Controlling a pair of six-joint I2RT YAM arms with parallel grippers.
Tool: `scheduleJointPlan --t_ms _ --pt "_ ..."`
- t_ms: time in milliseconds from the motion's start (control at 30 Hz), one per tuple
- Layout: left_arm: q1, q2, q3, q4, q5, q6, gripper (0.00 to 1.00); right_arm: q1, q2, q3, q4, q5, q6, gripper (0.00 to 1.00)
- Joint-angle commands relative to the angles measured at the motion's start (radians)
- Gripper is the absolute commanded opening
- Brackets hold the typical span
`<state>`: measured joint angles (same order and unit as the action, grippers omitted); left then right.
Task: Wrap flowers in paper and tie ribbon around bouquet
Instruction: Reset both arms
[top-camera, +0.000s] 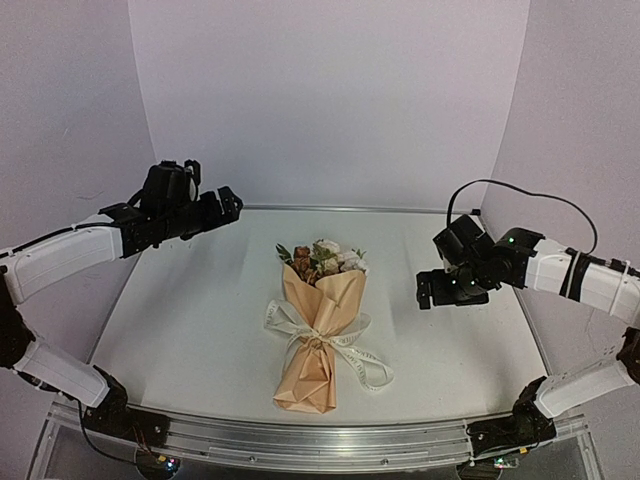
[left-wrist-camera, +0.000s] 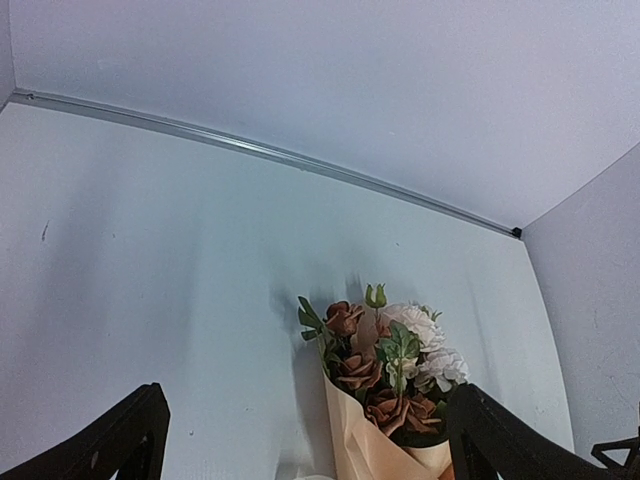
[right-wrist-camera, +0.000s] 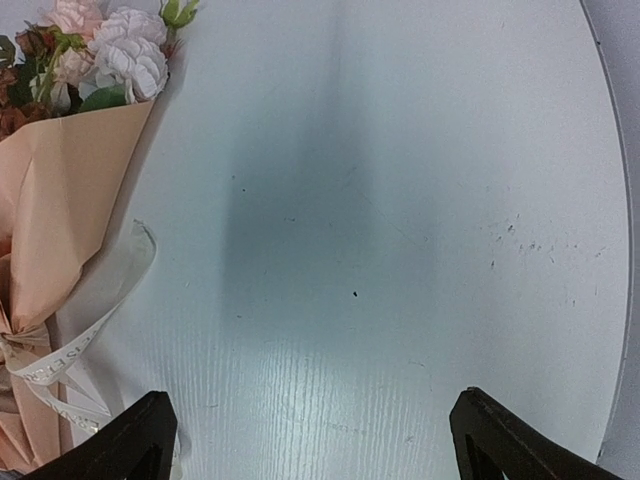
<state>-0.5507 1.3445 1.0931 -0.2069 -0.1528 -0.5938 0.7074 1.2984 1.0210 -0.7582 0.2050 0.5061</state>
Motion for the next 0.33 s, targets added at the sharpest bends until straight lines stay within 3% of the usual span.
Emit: scheduleJointPlan --t_ms 0,300 --pt "0.003 -0.005 0.043 0.005 -0.011 0.028 1.00 -0.003 -0.025 0.046 0.000 0.030 -0.008 0.98" --pt "0.003 -0.011 0.041 0.008 -0.014 0.036 1.00 -0.003 -0.018 0.048 0.002 0.025 -0.012 0.98"
